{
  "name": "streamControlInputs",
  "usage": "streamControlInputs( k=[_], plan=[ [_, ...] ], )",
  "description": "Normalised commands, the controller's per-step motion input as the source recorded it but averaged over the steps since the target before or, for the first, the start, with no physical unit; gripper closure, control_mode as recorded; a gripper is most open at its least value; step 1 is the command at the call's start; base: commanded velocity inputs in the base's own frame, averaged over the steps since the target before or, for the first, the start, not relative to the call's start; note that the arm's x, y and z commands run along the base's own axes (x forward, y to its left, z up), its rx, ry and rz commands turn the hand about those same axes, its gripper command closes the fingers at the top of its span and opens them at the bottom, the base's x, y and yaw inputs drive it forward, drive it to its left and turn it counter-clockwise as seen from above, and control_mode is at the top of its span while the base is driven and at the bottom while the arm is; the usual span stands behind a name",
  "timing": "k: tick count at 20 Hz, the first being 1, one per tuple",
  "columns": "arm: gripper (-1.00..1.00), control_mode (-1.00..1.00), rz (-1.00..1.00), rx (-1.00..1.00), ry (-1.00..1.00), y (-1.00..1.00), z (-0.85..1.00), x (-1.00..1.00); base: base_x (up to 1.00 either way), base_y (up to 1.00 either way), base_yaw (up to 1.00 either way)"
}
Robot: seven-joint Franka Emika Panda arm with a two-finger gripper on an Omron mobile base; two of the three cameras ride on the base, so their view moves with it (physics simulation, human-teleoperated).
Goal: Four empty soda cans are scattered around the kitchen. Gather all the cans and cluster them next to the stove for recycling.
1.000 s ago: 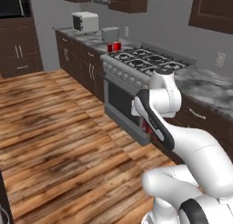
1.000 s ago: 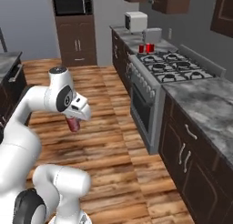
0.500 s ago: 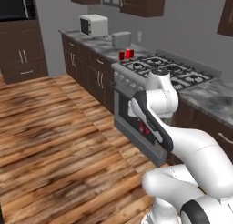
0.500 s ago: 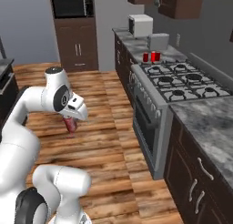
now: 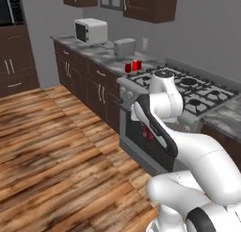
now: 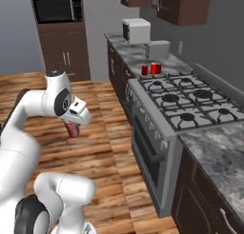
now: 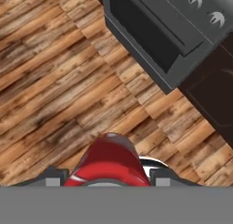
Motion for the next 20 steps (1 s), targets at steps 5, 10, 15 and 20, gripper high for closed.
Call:
streamControlInputs(
  k=[5,10,15,20],
  plan=[
    [1.00,1.00,0.00,0.00,0.00,0.00,0.00,0.00,1.00,0.07,-0.33],
    [1.00,1.00,0.00,0.00,0.00,0.00,0.00,0.00,1.00,0.49,-0.34],
    [1.00,1.00,0.00,0.00,0.00,0.00,0.00,0.00,1.00,0.66,-0.41],
    [1.00,1.00,0.00,0.00,0.00,0.00,0.00,0.00,1.00,0.74,-0.47]
  ],
)
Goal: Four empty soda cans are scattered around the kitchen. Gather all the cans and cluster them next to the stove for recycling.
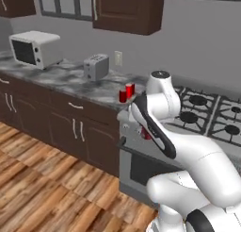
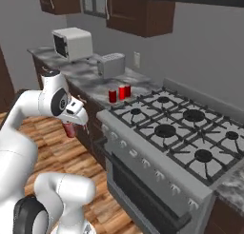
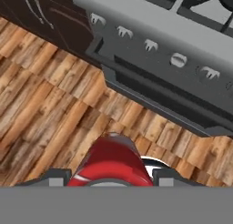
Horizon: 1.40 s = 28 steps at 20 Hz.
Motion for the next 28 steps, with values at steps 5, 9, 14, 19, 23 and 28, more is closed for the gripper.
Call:
streamControlInputs(
  k=[5,9,14,19,23,28],
  plan=[
    [1.00,1.00,0.00,0.00,0.00,0.00,0.00,0.00,1.00,0.88,-0.52],
    [1.00,1.00,0.00,0.00,0.00,0.00,0.00,0.00,1.00,0.86,-0.54],
    [1.00,1.00,0.00,0.00,0.00,0.00,0.00,0.00,1.00,0.77,-0.52],
    [1.00,1.00,0.00,0.00,0.00,0.00,0.00,0.00,0.98,0.74,-0.51],
    [1.00,1.00,0.00,0.00,0.00,0.00,0.00,0.00,0.71,0.48,-0.41],
    [1.00,1.00,0.00,0.00,0.00,0.00,0.00,0.00,0.70,-0.35,-0.11]
  ],
)
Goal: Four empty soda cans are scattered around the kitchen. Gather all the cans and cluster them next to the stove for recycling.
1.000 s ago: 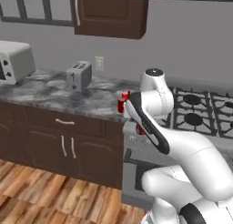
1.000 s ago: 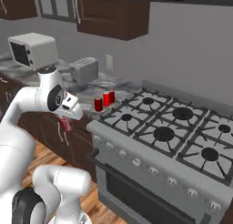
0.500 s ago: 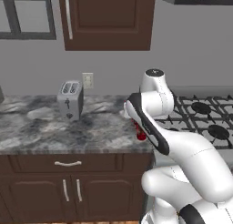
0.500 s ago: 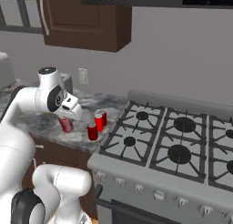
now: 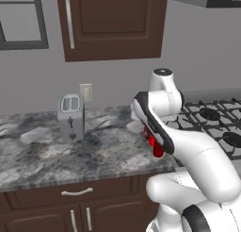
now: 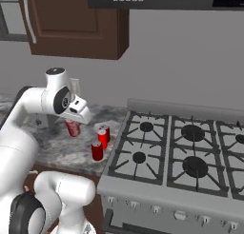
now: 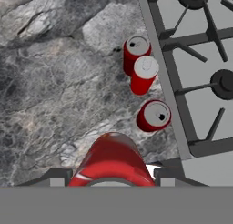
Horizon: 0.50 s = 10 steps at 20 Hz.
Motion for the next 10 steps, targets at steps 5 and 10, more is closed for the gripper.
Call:
streamControlInputs(
  k=[5,10],
  plan=[
    [1.00,1.00,0.00,0.00,0.00,0.00,0.00,0.00,0.00,-0.05,0.00],
    [1.00,1.00,0.00,0.00,0.00,0.00,0.00,0.00,0.00,0.00,0.00]
  ],
)
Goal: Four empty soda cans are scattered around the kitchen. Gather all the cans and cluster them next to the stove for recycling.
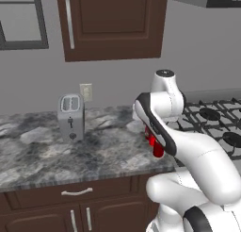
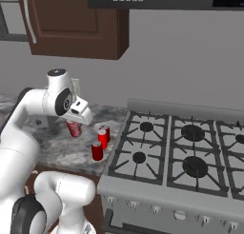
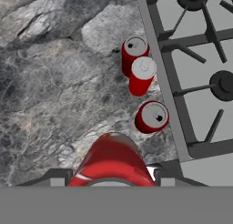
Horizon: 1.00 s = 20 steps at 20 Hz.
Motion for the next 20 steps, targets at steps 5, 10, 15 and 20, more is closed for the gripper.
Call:
streamControlInputs(
  k=[5,10,15,20],
  plan=[
    [1.00,-1.00,-0.03,0.00,0.02,0.15,-0.12,0.40,0.00,0.00,0.00],
    [1.00,-1.00,-0.11,0.00,0.05,0.11,-0.29,0.64,0.00,0.00,0.00],
    [1.00,-1.00,0.00,-0.01,0.16,0.00,-0.43,0.34,0.00,0.00,0.00],
    [1.00,-1.00,0.00,-0.03,0.13,0.00,-0.52,0.30,0.00,0.00,0.00]
  ],
)
